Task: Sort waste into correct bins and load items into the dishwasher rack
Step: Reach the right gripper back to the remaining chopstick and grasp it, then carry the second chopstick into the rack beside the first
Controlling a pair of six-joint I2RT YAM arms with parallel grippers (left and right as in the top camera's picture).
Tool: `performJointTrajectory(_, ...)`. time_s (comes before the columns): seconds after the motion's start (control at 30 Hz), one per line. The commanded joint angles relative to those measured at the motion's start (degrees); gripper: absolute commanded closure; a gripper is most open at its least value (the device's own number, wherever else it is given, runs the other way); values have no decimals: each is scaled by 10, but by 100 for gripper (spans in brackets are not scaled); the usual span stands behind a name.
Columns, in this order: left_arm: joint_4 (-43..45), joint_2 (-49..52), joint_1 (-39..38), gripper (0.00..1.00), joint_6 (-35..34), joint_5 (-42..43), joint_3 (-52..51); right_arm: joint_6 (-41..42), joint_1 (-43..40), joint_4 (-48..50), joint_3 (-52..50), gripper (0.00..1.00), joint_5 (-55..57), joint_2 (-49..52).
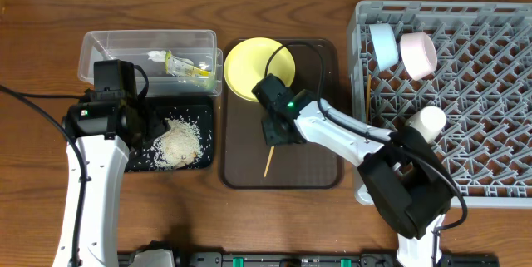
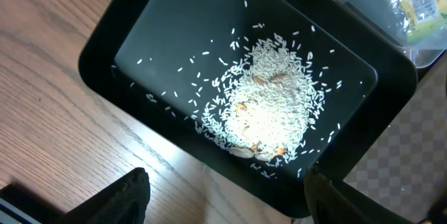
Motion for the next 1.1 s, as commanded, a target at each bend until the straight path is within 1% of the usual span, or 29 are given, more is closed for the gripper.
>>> performJointTrajectory(0.0,-2,-1,2,26,-1,-3,2,54,3,-7,1,73,32,21)
performJointTrajectory(0.1,-2,-1,2,26,-1,-3,2,69,-4,-22,1,96,52,19)
performJointTrajectory(0.13,-2,-1,2,26,-1,-3,2,70,-8,-27,1,99,53,19)
performJointTrajectory(0.27,-2,-1,2,26,-1,-3,2,69,-33,-52,1,99,53,2)
performJointTrajectory(0.37,-2,-1,2,26,-1,-3,2,47,-58,-70,1,99,53,-32)
performJointTrajectory(0.57,-2,-1,2,26,-1,-3,2,-25,-120,-86,1,99,53,-156)
performJointTrajectory(0.7,-2,-1,2,26,-1,-3,2,-99,-166,-103,1,99,53,-242)
performJointTrajectory(0.8,-2,-1,2,26,-1,-3,2,-142,-198,-126,1,99,53,-283)
performJointTrajectory(0.9,-1,-1,2,26,-1,-3,2,-171,-228,-158,1,99,53,-295)
performJointTrajectory(1.07,1,-1,2,26,-1,-3,2,-176,-267,-199,-4,99,53,-278)
